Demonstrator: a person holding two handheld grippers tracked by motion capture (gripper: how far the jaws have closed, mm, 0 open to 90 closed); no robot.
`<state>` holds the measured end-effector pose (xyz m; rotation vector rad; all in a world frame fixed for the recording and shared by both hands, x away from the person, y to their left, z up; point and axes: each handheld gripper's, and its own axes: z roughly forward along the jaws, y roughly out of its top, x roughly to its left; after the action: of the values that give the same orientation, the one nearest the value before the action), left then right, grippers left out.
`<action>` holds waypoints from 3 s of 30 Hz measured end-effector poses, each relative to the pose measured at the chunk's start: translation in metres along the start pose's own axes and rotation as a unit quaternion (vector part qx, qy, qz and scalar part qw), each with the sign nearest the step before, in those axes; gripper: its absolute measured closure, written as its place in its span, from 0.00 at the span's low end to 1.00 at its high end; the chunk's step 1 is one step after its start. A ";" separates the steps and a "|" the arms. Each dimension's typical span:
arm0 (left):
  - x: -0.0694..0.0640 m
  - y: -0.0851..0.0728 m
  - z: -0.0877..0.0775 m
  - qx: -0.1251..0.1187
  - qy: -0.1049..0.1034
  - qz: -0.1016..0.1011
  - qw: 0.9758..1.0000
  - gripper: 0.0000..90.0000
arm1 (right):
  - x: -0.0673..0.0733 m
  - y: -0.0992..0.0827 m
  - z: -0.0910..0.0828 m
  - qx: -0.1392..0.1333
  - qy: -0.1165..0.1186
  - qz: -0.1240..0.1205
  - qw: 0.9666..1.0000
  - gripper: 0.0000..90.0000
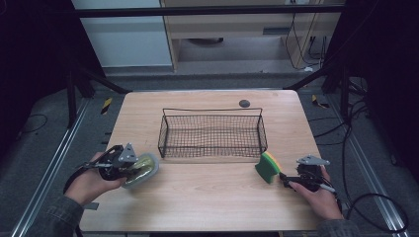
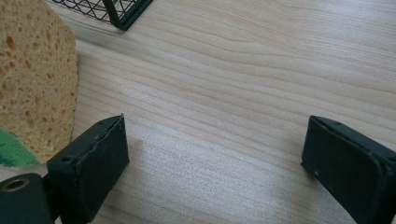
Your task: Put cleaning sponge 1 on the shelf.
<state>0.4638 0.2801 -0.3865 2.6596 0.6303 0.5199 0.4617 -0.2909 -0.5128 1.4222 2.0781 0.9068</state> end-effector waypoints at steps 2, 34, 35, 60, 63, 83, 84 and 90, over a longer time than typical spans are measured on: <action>0.000 0.003 -0.002 -0.002 0.003 0.003 1.000 0.79 | 0.000 0.000 0.000 0.000 0.000 0.000 1.000 0.08; 0.038 0.100 -0.037 -0.025 0.049 0.097 0.994 0.79 | 0.004 0.005 0.005 0.010 -0.004 0.011 1.000 0.02; 0.039 0.105 -0.036 -0.024 0.049 0.103 0.993 0.79 | 0.004 0.005 0.005 0.009 -0.005 0.010 1.000 0.02; 0.049 0.169 -0.015 -0.021 0.082 0.170 0.982 0.79 | 0.004 0.005 0.006 0.009 -0.006 0.007 1.000 0.02; 0.049 0.173 -0.008 -0.023 0.076 0.175 0.981 0.79 | 0.004 0.005 0.006 0.009 -0.006 0.007 1.000 0.02; 0.050 0.189 0.016 -0.001 0.093 0.207 0.974 0.79 | 0.003 0.005 0.006 0.009 -0.004 0.006 1.000 0.01; 0.051 0.188 0.017 0.002 0.092 0.205 0.974 0.79 | 0.003 0.005 0.006 0.009 -0.004 0.006 1.000 0.01; 0.057 0.187 0.025 0.004 0.090 0.195 0.977 0.79 | 0.003 0.005 0.006 0.009 -0.004 0.006 1.000 0.01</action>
<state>0.5878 0.1451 -0.3150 2.7741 0.1486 0.8740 0.4677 -0.2849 -0.5133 1.4466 2.0801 0.8869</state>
